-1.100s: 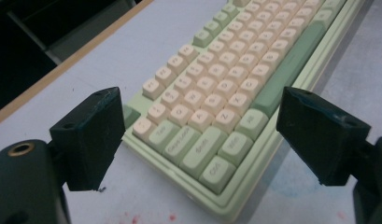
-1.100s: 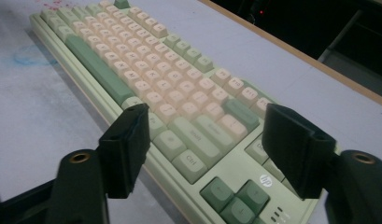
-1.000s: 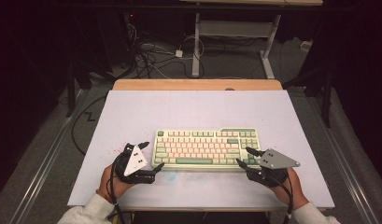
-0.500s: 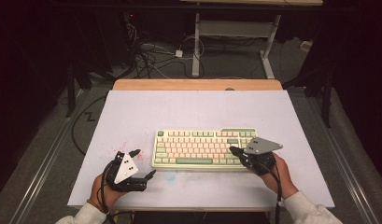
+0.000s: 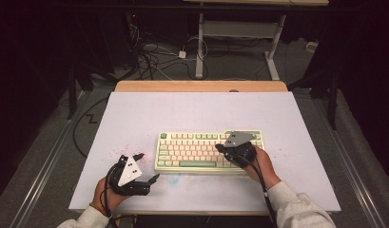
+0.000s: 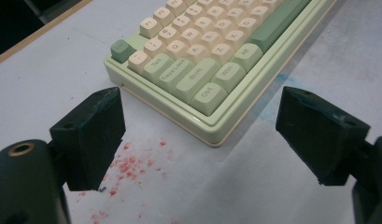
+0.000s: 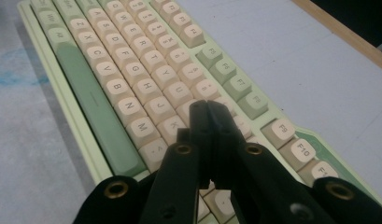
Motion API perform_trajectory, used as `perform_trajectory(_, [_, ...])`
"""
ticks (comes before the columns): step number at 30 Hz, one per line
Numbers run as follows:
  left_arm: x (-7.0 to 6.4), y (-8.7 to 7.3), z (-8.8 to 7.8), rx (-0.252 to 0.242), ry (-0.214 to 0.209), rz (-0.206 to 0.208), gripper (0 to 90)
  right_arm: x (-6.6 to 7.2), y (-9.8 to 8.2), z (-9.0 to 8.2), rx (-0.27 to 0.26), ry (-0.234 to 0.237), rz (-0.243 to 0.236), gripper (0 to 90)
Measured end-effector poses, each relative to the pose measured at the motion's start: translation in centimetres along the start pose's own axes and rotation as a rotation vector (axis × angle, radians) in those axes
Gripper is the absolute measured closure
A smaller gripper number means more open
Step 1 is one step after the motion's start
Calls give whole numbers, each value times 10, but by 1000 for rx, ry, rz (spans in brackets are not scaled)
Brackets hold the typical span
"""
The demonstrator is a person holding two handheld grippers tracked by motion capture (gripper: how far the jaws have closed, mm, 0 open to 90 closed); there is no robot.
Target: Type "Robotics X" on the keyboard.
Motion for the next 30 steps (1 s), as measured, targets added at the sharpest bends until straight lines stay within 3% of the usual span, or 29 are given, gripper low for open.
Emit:
perform_trajectory(10, [0, 0, 1, 5, -6, 4, 148, -3, -1, 21, 58, -5, 10, 900])
perform_trajectory(30, [-2, -1, 2, 13, -17, 10, 150, -3, -4, 31, 108, -26, 1, 900])
Point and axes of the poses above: each handheld gripper's, and its own axes: z roughly forward along the jaws, y roughly out of its top, x roughly to its left, the point moved 9 cm from there along z, roughly forward along the jaws, and after that the axes turned 4 degrees about -z, right-handed, at the moved point
